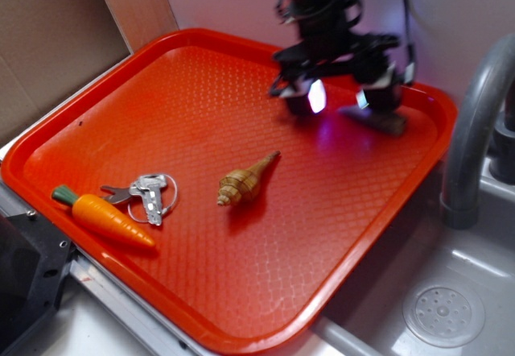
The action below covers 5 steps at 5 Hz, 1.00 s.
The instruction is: Grab the wood chip.
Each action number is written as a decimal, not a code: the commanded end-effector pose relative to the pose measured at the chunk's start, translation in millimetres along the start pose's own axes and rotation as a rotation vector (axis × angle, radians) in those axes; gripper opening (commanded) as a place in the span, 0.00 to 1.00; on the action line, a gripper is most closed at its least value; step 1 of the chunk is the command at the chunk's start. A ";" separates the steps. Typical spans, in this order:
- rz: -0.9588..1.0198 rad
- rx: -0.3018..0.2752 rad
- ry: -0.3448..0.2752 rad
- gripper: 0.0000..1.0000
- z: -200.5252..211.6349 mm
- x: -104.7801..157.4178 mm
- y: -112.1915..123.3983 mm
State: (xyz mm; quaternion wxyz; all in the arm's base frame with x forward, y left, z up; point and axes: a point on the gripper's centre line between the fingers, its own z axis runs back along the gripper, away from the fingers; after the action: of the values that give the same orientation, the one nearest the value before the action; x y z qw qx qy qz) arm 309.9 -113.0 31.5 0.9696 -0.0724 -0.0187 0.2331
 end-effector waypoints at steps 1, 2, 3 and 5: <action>-0.059 -0.079 -0.044 1.00 37.1 -21.6 9.1; -0.079 -0.058 -0.091 1.00 44.1 -13.7 5.7; 0.173 -0.012 -0.086 1.00 55.0 -9.6 5.3; 0.420 0.132 -0.071 1.00 45.3 -10.7 -1.8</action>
State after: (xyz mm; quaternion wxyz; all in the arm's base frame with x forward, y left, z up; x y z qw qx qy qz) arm 295.4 -116.0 59.2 0.9031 0.0168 0.0008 0.4290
